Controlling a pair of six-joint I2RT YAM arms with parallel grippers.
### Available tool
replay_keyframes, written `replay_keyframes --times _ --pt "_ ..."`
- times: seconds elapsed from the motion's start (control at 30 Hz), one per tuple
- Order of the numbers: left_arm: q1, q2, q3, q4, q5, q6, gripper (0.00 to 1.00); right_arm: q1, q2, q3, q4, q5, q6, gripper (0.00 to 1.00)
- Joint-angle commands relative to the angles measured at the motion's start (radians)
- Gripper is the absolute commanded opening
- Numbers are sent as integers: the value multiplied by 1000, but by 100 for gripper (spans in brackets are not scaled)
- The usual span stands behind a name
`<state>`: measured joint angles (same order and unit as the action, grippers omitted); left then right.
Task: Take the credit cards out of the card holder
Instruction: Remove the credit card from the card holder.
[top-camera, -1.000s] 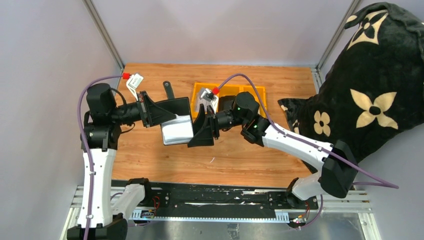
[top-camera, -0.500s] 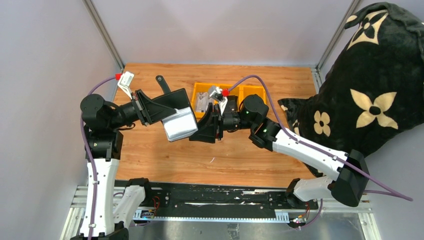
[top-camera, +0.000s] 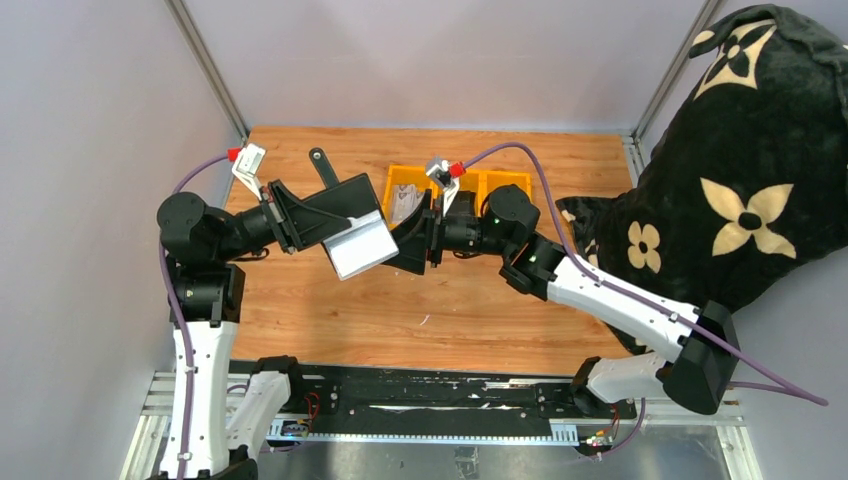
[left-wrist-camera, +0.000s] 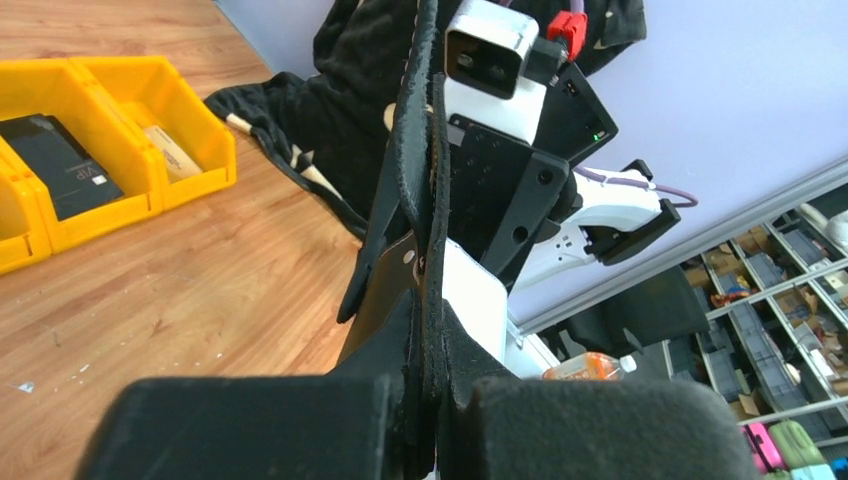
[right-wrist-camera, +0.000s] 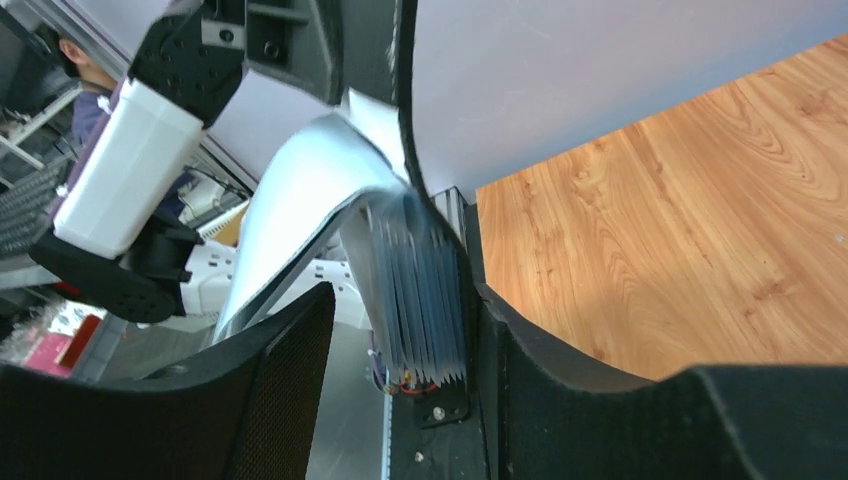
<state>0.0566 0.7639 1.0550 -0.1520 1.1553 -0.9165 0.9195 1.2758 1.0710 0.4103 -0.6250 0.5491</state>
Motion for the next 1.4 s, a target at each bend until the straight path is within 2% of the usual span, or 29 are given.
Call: replay_keyframes --times 0.0,0.2,0.37,0.43,0.5,0.6,0.7,0.77,0.83,0.87,0.9,1.0,1.17,1.27,1.37 --pt "0 -23 18 16 11 21 0 -17 32 54 84 8 115 57" --pt "0 -30 -4 16 20 19 0 -17 68 43 274 16 208 60" --pt "0 -45 -29 17 25 31 0 -19 139 61 502 -76 356 59" --pt "0 -51 -32 6 19 49 0 -20 173 63 597 -100 443 54" --pt "0 -51 -33 -1 14 54 0 -24 200 60 661 -110 518 44" --pt "0 -52 -34 0 9 59 0 -25 221 60 666 -114 557 30" --pt "0 -59 -28 -11 -23 81 0 -27 213 53 655 -119 560 20" --pt "0 -61 8 -72 -93 172 17 -32 193 37 647 -122 557 15" --pt "-1 -64 72 -193 -200 290 51 -41 173 24 624 -130 551 10" --pt "0 -67 99 -230 -251 332 62 -45 163 16 604 -134 545 9" --pt "0 -73 112 -236 -289 359 67 -50 155 9 585 -139 535 8" --pt "0 -86 109 -188 -326 356 74 -58 143 -2 540 -156 516 6" --pt "0 -48 30 -69 -90 180 87 -64 152 28 440 -201 483 4" --pt "0 -54 12 -147 -8 257 88 -68 149 43 389 -216 460 1" --pt "-1 -75 17 -264 12 372 87 -71 144 65 328 -234 422 0"
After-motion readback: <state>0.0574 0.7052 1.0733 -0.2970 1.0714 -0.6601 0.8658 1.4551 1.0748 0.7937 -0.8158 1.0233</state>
